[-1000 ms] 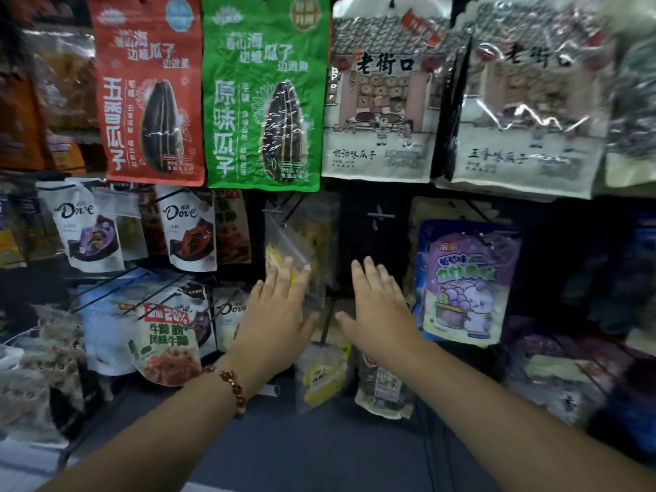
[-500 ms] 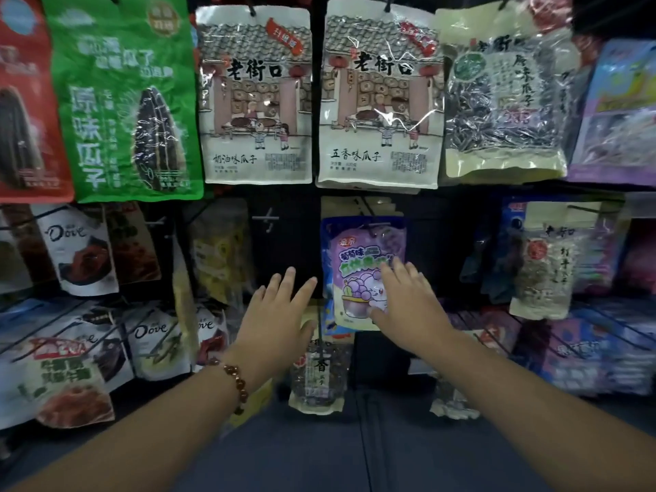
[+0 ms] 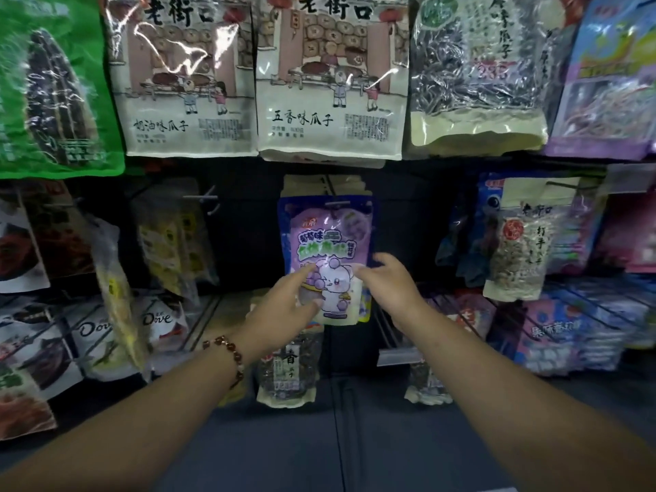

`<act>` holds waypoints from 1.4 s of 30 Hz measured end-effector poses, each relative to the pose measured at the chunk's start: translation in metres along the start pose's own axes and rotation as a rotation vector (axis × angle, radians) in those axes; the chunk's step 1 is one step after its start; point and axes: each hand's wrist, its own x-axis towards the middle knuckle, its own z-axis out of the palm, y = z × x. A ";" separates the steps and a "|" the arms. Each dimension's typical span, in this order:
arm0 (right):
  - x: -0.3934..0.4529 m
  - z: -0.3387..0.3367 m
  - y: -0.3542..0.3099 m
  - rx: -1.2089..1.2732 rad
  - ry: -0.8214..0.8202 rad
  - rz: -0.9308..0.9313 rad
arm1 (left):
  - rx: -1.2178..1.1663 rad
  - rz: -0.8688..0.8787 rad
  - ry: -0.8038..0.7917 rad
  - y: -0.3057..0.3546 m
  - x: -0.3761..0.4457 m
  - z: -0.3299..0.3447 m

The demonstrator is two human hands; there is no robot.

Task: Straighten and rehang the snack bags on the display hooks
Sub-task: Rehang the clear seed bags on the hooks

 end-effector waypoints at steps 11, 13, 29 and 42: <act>-0.026 -0.004 0.015 0.207 -0.056 -0.057 | -0.290 -0.102 0.146 0.009 -0.005 0.007; -0.036 -0.009 0.016 0.214 -0.055 -0.079 | -0.374 -0.101 0.160 0.017 -0.011 0.006; -0.137 -0.106 0.031 0.082 0.142 0.037 | -0.474 0.027 -0.013 0.118 -0.070 0.044; -0.182 -0.211 0.126 -0.087 0.246 0.294 | -0.362 0.125 -0.435 0.148 -0.078 0.190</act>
